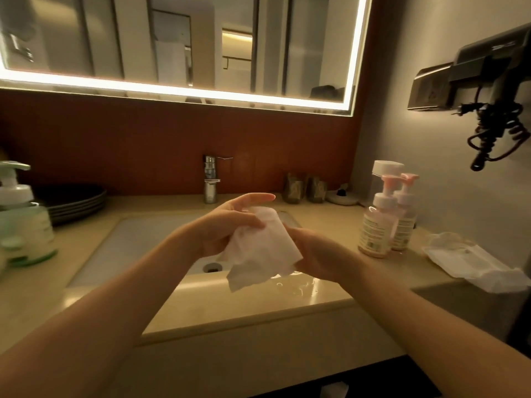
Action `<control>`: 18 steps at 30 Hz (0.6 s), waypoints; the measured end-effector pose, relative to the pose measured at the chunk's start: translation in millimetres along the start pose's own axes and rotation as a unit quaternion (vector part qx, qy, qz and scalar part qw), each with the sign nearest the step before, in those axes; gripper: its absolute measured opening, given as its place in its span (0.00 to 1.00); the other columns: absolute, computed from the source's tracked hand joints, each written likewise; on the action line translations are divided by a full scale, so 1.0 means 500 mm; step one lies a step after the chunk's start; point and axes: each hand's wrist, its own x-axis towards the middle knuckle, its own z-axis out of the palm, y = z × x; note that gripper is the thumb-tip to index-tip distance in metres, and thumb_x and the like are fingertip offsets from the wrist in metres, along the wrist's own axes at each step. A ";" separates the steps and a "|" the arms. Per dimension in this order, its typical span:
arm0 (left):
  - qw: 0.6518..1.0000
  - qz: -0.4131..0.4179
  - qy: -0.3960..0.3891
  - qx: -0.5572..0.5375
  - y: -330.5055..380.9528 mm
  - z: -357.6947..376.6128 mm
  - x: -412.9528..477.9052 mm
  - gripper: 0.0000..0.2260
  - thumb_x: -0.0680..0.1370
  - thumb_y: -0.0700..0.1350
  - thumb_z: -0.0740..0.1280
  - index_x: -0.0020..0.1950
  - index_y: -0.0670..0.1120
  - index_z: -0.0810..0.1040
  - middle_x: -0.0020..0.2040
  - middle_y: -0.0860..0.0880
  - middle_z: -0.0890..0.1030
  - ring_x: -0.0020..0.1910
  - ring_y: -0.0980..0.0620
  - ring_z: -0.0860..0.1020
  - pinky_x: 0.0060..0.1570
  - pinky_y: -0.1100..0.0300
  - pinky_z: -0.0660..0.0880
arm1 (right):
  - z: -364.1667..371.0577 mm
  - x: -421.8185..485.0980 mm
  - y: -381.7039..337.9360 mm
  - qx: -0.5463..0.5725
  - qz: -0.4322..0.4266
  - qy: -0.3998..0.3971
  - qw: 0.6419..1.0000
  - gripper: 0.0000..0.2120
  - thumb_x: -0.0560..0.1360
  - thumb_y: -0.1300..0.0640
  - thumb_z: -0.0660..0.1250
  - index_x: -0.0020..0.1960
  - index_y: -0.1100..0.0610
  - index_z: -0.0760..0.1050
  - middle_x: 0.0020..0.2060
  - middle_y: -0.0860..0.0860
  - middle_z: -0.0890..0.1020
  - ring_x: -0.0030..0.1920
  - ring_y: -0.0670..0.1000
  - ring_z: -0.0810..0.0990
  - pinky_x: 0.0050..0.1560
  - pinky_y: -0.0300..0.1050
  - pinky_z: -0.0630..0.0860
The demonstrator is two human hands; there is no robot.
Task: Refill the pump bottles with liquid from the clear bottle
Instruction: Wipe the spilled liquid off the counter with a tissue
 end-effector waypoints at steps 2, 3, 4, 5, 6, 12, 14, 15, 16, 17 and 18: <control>1.000 -0.011 0.013 0.019 -0.002 -0.018 -0.008 0.23 0.72 0.36 0.67 0.63 0.54 0.74 0.58 0.40 0.77 0.53 0.41 0.78 0.53 0.47 0.78 | 0.003 0.009 0.003 0.008 0.000 -0.007 1.000 0.19 0.78 0.50 0.58 0.64 0.60 0.70 0.53 0.56 0.77 0.52 0.54 0.78 0.51 0.44 0.78; 0.999 -0.019 0.021 0.027 -0.003 -0.029 -0.011 0.23 0.72 0.36 0.68 0.64 0.54 0.74 0.58 0.41 0.76 0.53 0.41 0.78 0.52 0.47 0.78 | 0.003 0.011 0.003 0.021 0.003 -0.005 1.000 0.20 0.77 0.51 0.60 0.64 0.62 0.70 0.52 0.57 0.77 0.50 0.54 0.78 0.47 0.43 0.79; 0.999 -0.028 0.028 0.037 -0.005 -0.039 -0.014 0.24 0.70 0.37 0.70 0.64 0.54 0.73 0.59 0.41 0.76 0.54 0.40 0.78 0.52 0.48 0.78 | 0.002 0.012 0.001 0.041 0.013 0.002 0.999 0.20 0.75 0.52 0.62 0.62 0.63 0.71 0.50 0.57 0.77 0.48 0.53 0.78 0.42 0.41 0.80; 0.997 -0.038 0.034 0.050 -0.007 -0.049 -0.017 0.25 0.69 0.38 0.71 0.63 0.54 0.73 0.59 0.41 0.76 0.55 0.40 0.78 0.51 0.48 0.78 | -0.002 0.010 0.002 0.053 0.019 0.020 0.998 0.17 0.74 0.53 0.63 0.58 0.62 0.72 0.48 0.56 0.77 0.46 0.53 0.78 0.37 0.39 0.79; 0.995 -0.051 0.040 0.071 -0.009 -0.057 -0.020 0.24 0.68 0.38 0.71 0.62 0.53 0.74 0.58 0.41 0.77 0.55 0.40 0.78 0.50 0.48 0.78 | -0.007 0.008 0.002 0.053 0.020 0.039 0.998 0.13 0.73 0.54 0.63 0.54 0.60 0.74 0.47 0.55 0.77 0.45 0.52 0.78 0.34 0.39 0.78; 0.988 -0.081 0.063 0.117 -0.024 -0.064 -0.025 0.17 0.70 0.37 0.71 0.56 0.48 0.77 0.53 0.42 0.80 0.49 0.42 0.80 0.45 0.50 0.80 | -0.034 -0.006 0.006 0.008 0.045 0.049 0.998 0.08 0.70 0.55 0.69 0.43 0.56 0.71 0.49 0.55 0.73 0.49 0.54 0.75 0.44 0.43 0.78; 0.993 -0.049 0.064 0.091 -0.022 -0.058 -0.017 0.16 0.70 0.36 0.70 0.56 0.48 0.78 0.52 0.42 0.80 0.48 0.42 0.80 0.45 0.49 0.80 | -0.035 -0.010 0.009 0.012 0.041 0.035 0.998 0.08 0.68 0.58 0.69 0.41 0.56 0.70 0.46 0.54 0.74 0.47 0.54 0.75 0.44 0.42 0.77; 0.994 -0.039 0.063 0.084 -0.018 -0.054 -0.013 0.16 0.71 0.35 0.70 0.56 0.48 0.78 0.52 0.42 0.80 0.47 0.43 0.80 0.44 0.50 0.80 | -0.035 -0.012 0.010 0.023 0.034 0.027 0.999 0.08 0.66 0.57 0.69 0.40 0.55 0.70 0.46 0.54 0.74 0.47 0.54 0.74 0.46 0.43 0.76; 0.994 -0.035 0.059 0.081 -0.015 -0.050 -0.010 0.16 0.71 0.35 0.69 0.56 0.49 0.78 0.51 0.42 0.80 0.47 0.43 0.80 0.43 0.50 0.80 | -0.038 -0.011 0.013 0.025 0.033 0.027 0.999 0.09 0.66 0.56 0.69 0.41 0.56 0.71 0.46 0.54 0.75 0.47 0.54 0.75 0.48 0.45 0.76; 0.995 -0.035 0.052 0.079 -0.011 -0.046 -0.008 0.16 0.71 0.35 0.69 0.56 0.49 0.78 0.52 0.42 0.80 0.47 0.43 0.80 0.43 0.51 0.80 | -0.044 -0.010 0.016 0.046 0.032 0.006 0.998 0.12 0.66 0.52 0.71 0.45 0.56 0.73 0.48 0.55 0.76 0.49 0.55 0.76 0.50 0.47 0.76; 0.995 -0.037 0.044 0.077 -0.009 -0.043 -0.004 0.16 0.71 0.34 0.68 0.56 0.50 0.78 0.52 0.42 0.79 0.47 0.42 0.79 0.43 0.51 0.80 | -0.044 -0.011 0.013 0.069 0.040 -0.003 0.997 0.17 0.66 0.48 0.73 0.50 0.56 0.75 0.49 0.55 0.78 0.50 0.55 0.77 0.51 0.48 0.76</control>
